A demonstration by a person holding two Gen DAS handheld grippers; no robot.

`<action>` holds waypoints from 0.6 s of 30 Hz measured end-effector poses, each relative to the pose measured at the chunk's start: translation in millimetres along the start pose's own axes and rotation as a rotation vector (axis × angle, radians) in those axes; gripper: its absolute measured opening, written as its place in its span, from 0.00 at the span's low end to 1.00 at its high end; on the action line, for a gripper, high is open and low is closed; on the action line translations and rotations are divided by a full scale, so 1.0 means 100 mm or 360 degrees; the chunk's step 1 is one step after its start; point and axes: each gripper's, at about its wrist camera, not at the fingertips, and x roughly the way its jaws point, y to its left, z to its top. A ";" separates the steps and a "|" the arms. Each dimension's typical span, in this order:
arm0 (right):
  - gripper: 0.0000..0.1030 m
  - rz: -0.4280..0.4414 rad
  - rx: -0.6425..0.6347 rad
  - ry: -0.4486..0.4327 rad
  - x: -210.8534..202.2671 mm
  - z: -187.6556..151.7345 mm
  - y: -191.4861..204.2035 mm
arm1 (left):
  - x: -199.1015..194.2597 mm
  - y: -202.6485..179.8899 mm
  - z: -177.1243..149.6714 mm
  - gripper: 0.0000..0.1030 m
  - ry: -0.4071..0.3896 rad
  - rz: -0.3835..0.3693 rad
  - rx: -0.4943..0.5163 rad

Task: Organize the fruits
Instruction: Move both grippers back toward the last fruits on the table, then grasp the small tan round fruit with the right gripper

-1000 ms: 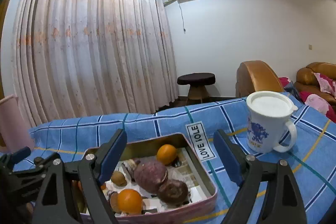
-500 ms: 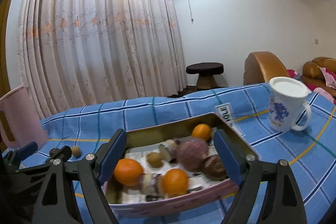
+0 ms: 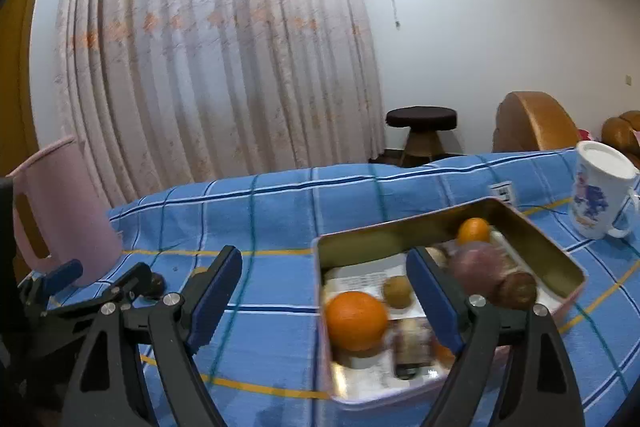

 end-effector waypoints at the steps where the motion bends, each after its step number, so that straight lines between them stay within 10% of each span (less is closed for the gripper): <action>1: 0.83 0.0011 -0.0008 0.0011 0.03 0.00 0.06 | 0.01 0.05 0.00 1.00 0.0005 0.0010 -0.0009; 12: 0.83 0.0142 -0.0139 0.0246 0.51 -0.05 0.68 | 0.29 0.90 0.05 1.00 0.0108 0.0340 -0.0165; 18: 0.61 0.0227 -0.0237 0.0494 0.96 -0.09 1.04 | 0.37 1.14 0.02 1.00 0.0189 0.0372 -0.0270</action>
